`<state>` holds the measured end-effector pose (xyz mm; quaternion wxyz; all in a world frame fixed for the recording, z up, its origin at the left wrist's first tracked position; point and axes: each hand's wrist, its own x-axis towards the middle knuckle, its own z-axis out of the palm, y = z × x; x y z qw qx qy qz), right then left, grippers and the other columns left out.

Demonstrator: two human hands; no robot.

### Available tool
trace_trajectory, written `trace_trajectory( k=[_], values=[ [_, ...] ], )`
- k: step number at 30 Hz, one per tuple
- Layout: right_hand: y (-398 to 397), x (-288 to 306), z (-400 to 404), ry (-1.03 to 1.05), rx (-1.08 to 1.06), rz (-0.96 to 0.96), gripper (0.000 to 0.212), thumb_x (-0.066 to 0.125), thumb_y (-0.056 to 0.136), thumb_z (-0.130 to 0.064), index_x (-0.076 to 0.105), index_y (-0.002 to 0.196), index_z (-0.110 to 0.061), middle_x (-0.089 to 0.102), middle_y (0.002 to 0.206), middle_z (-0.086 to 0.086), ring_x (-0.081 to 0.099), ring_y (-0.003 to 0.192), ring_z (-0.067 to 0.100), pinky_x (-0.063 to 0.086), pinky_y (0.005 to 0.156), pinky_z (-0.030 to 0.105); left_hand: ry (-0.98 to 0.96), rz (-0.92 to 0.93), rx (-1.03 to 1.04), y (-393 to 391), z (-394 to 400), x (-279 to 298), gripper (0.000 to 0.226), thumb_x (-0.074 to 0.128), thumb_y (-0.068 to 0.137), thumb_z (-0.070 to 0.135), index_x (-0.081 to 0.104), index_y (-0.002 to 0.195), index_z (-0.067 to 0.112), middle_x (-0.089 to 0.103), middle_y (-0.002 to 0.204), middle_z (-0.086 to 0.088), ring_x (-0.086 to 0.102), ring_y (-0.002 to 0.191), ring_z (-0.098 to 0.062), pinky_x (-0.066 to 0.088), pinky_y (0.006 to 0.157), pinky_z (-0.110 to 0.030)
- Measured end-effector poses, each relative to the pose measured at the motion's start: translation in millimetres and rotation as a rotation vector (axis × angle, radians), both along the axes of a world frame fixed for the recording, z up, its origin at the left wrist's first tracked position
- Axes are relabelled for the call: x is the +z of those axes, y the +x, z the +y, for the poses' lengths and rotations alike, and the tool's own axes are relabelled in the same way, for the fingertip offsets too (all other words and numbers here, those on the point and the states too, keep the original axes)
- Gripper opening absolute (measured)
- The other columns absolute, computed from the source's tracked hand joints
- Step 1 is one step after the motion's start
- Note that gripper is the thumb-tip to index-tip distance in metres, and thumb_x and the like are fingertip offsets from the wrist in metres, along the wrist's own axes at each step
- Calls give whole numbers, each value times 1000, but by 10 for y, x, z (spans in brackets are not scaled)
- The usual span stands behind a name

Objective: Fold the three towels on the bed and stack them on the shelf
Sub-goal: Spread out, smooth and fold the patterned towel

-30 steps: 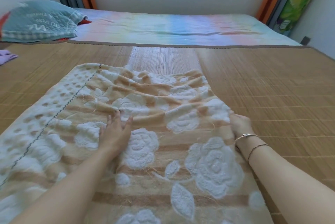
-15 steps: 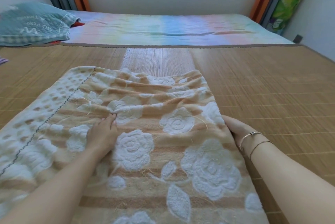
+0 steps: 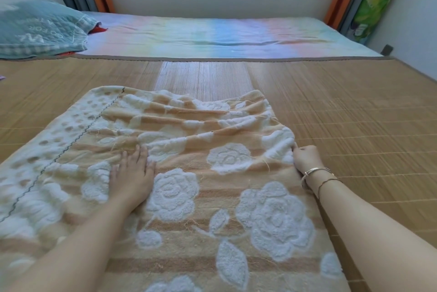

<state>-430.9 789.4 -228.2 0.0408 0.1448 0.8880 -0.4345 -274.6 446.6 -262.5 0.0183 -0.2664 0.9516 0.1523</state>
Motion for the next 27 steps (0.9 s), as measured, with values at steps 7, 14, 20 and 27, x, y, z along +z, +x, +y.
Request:
trace_trajectory(
  k=[7, 14, 20, 27],
  values=[
    [141, 38, 35, 659, 193, 45, 36, 36, 98, -35, 45, 111, -3, 61, 102, 16, 61, 95, 33, 38, 67, 33, -140, -36, -127, -95, 161, 176, 61, 13, 93, 64, 1, 150, 44, -7, 161, 7, -9, 148, -28, -4, 115, -56],
    [-231, 86, -380, 662, 202, 248, 34, 45, 86, -23, 46, 115, -6, 45, 123, 16, 39, 116, 33, 36, 93, 42, -84, 287, -194, -752, 162, 378, 27, 38, 99, 31, 58, 113, 19, 51, 135, -1, 40, 129, -25, 30, 106, -41],
    [-855, -18, -1037, 624, 343, 384, 30, 45, 89, -15, 49, 119, -8, 48, 125, 15, 40, 119, 32, 32, 99, 39, -25, 295, -207, -1559, 29, 458, 23, 44, 95, 21, 56, 113, 11, 55, 115, -6, 49, 103, -31, 42, 91, -45],
    [-1304, 68, -1133, 606, 367, 311, 31, 49, 87, -10, 51, 118, -12, 47, 127, 10, 38, 121, 30, 32, 96, 41, 50, 246, -206, -1973, -140, 631, 20, 46, 96, 21, 55, 111, 13, 49, 116, -6, 51, 104, -28, 45, 86, -45]
  ],
)
